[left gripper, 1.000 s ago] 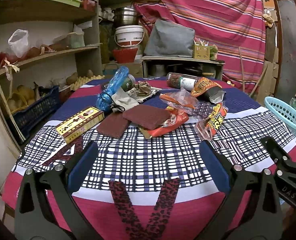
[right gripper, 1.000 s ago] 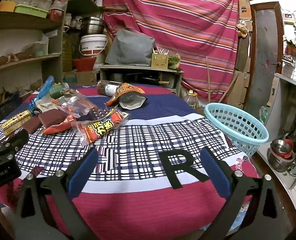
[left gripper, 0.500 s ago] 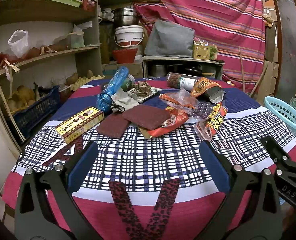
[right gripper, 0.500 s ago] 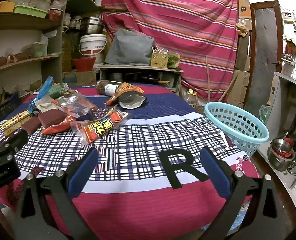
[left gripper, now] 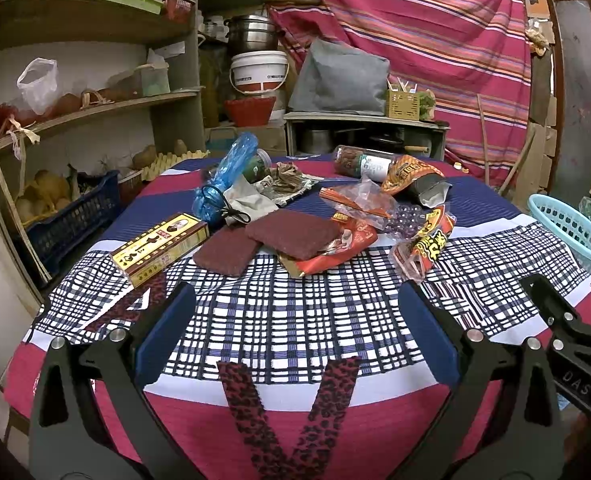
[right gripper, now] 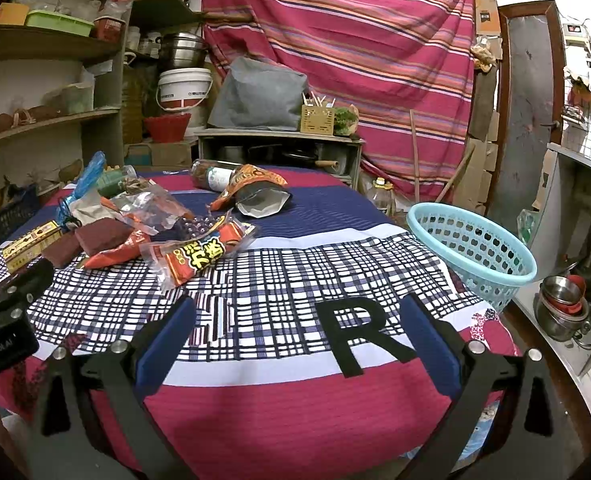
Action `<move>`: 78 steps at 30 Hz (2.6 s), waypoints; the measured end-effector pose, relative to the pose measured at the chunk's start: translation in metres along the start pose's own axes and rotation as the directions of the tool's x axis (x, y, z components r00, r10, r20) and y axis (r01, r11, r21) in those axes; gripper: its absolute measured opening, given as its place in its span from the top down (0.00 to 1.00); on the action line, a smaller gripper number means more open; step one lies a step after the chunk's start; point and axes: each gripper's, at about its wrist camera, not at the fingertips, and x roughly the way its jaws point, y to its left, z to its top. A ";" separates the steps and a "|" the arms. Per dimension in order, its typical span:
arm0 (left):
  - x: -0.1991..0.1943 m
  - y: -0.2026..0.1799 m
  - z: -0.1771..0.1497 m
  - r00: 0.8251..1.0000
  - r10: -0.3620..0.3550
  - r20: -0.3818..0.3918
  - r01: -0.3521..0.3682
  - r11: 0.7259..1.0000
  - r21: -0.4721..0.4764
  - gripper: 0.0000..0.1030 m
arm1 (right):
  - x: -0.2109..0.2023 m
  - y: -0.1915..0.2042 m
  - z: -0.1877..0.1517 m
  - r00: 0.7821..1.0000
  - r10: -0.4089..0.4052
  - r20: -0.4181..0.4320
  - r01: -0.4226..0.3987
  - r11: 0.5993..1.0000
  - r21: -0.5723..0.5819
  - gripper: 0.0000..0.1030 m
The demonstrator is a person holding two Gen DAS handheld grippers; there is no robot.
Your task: Collect trash
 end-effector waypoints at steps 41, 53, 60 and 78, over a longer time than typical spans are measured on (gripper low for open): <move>-0.006 -0.008 0.002 1.000 0.004 0.017 -0.004 0.999 0.038 0.05 | 0.003 -0.003 0.000 1.000 0.011 -0.021 -0.010 0.999 0.044 0.04; 0.005 -0.003 0.006 0.999 -0.024 -0.032 0.024 1.000 0.004 0.05 | 0.007 -0.011 0.004 0.999 0.026 -0.025 -0.024 0.996 0.087 0.04; 0.026 0.001 0.018 0.998 -0.014 -0.064 0.015 1.000 0.015 0.05 | 0.022 -0.006 0.017 1.000 0.020 0.002 -0.020 1.000 0.014 0.04; 0.078 0.005 0.083 0.999 -0.033 -0.025 0.034 0.999 0.012 0.05 | 0.113 -0.051 0.046 0.982 -0.024 -0.186 0.063 0.976 0.207 0.04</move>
